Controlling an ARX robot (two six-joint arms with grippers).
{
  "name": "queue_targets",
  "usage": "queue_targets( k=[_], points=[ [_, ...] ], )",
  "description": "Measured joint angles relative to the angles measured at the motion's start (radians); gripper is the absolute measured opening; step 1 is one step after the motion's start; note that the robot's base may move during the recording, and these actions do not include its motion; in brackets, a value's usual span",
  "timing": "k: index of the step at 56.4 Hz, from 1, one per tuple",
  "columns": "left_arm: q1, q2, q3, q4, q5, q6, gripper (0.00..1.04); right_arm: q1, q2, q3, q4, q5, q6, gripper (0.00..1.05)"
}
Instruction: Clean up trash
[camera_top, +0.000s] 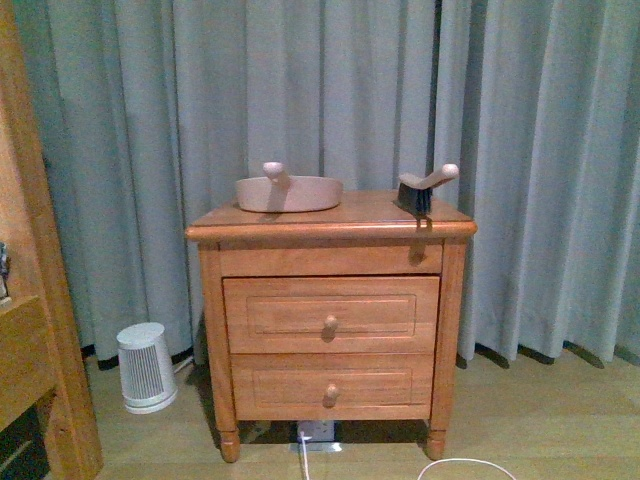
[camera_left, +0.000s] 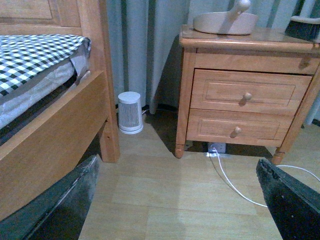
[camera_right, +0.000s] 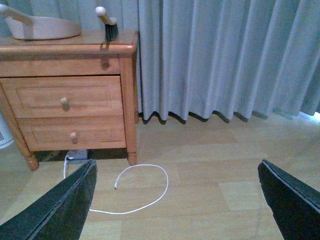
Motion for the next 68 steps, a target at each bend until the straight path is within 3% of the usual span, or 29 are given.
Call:
queue_targets(
  k=[68],
  points=[
    [0.0, 0.0, 0.0, 0.0, 0.0, 0.0, 0.97, 0.0, 0.0, 0.0, 0.0, 0.0, 0.0, 0.97]
  ],
)
